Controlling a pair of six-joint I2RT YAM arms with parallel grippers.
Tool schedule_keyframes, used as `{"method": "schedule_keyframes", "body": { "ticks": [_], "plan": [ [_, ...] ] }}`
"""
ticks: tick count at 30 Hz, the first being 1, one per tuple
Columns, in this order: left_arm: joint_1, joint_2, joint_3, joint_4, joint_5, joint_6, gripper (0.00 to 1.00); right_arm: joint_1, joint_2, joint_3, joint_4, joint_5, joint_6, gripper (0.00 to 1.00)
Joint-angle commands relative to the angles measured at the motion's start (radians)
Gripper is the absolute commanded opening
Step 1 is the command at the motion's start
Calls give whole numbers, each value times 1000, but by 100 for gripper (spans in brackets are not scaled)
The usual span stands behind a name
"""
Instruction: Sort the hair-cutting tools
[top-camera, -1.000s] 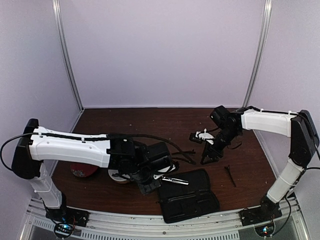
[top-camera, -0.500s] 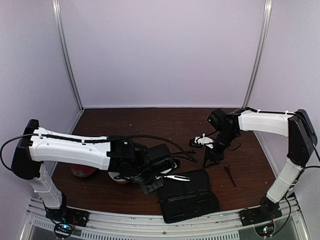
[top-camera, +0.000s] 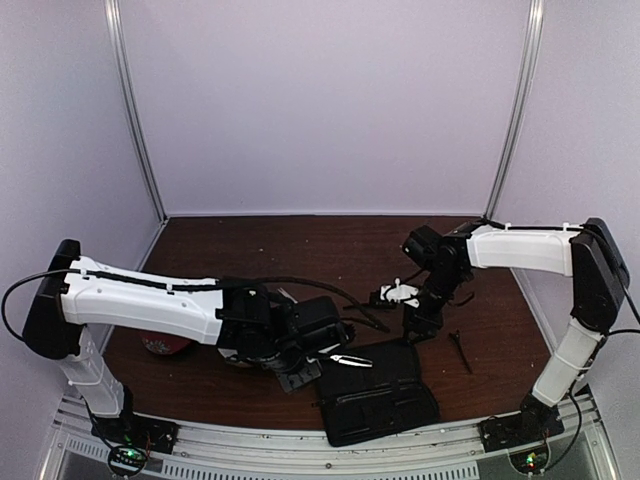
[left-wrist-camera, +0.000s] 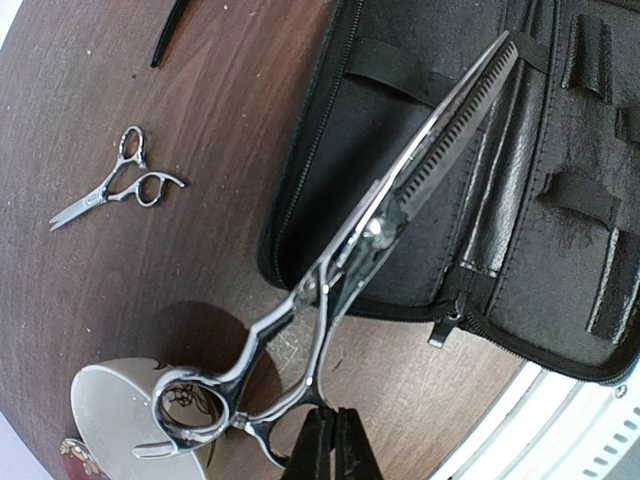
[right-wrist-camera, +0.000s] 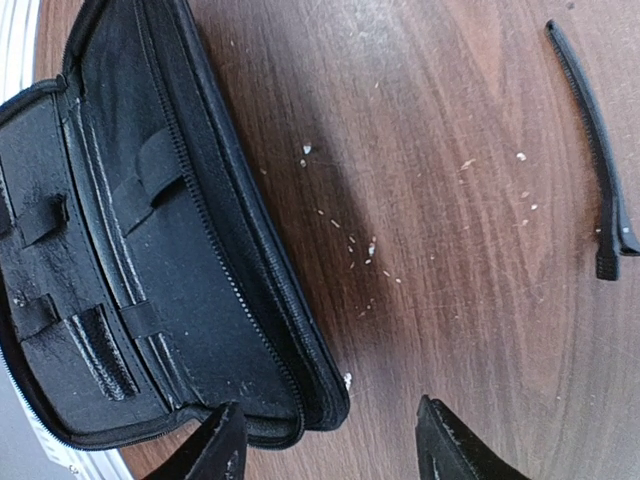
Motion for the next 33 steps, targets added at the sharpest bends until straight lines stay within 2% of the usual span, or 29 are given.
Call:
{"method": "schedule_keyframes", "body": {
  "ticks": [1, 7, 11, 17, 25, 33],
  "plan": [
    [-5, 8, 4, 37, -30, -7, 0, 19, 32, 12, -7, 29, -6, 59],
    [-5, 45, 24, 38, -73, -39, 0, 29, 48, 20, 20, 47, 6, 51],
    [-5, 55, 16, 38, -102, -88, 0, 31, 53, 17, 32, 26, 12, 40],
    [-4, 80, 10, 29, -162, -158, 0, 31, 65, 31, 43, 48, 52, 0],
    [2, 153, 66, -22, -222, -218, 0, -21, 51, 24, 43, 43, 74, 0],
    [20, 193, 84, -41, -216, -242, 0, -30, 53, 32, 34, 30, 85, 0]
  ]
}}
